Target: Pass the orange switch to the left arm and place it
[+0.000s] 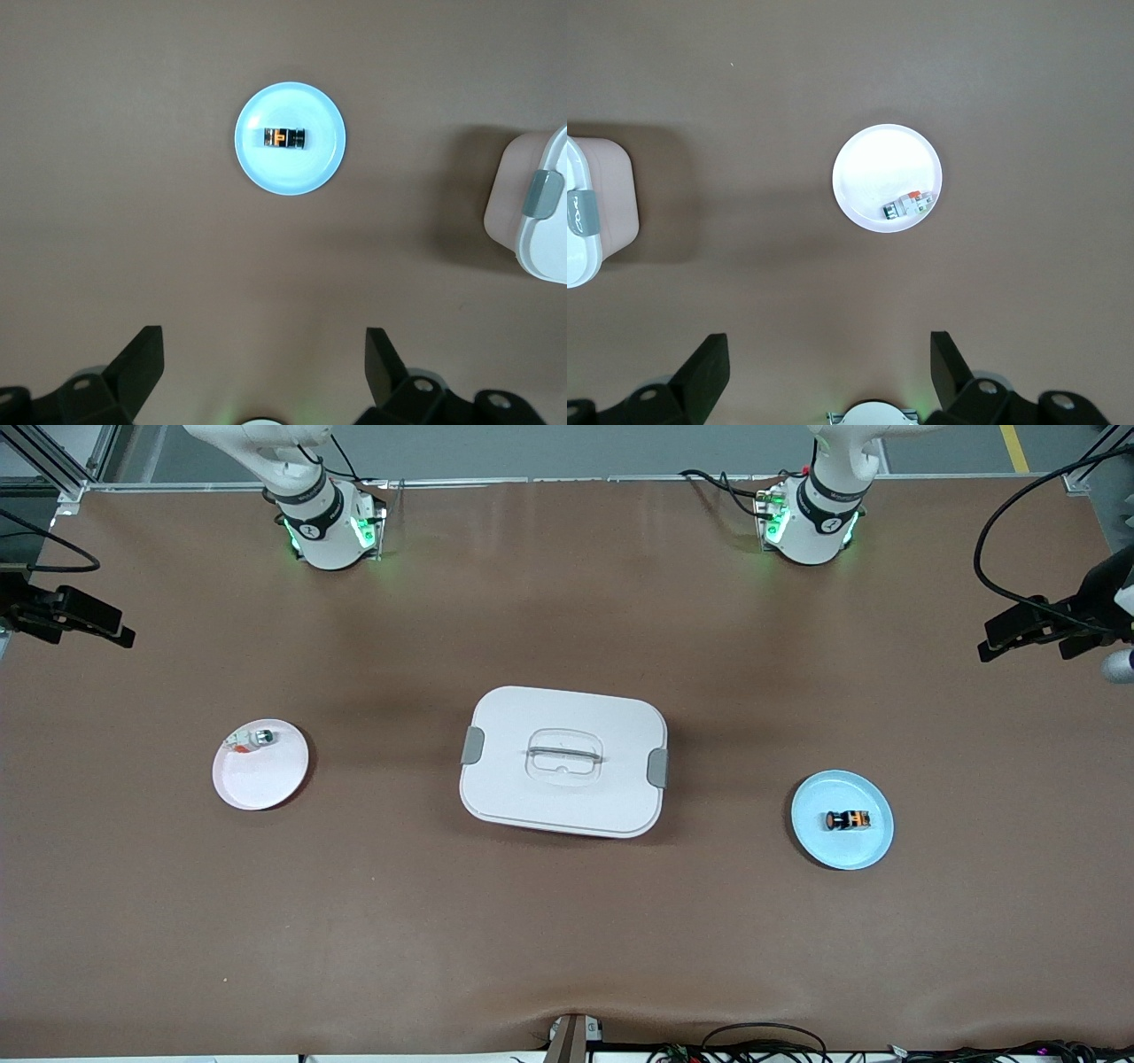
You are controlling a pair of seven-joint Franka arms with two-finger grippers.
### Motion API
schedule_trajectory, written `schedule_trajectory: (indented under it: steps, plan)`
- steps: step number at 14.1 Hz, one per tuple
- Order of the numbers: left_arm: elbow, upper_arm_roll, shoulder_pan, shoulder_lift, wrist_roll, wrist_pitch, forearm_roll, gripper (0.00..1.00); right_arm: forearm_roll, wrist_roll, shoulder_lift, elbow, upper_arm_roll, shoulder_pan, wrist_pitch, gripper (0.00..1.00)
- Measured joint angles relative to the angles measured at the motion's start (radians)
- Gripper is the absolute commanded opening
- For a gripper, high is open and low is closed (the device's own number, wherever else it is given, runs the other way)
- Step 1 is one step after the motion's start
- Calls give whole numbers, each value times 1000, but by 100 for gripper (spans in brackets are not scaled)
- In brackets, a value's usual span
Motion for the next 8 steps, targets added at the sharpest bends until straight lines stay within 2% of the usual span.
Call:
schedule_trajectory:
  steps: [6, 8]
  plan:
    - [-167, -9, -45, -143, -56, 77, 27, 100, 0, 0, -16, -8, 0, 26, 0, 100]
    - [-194, -9, -45, -167, -56, 85, 29, 100, 0, 0, -24, -17, -1, 26, 0, 100]
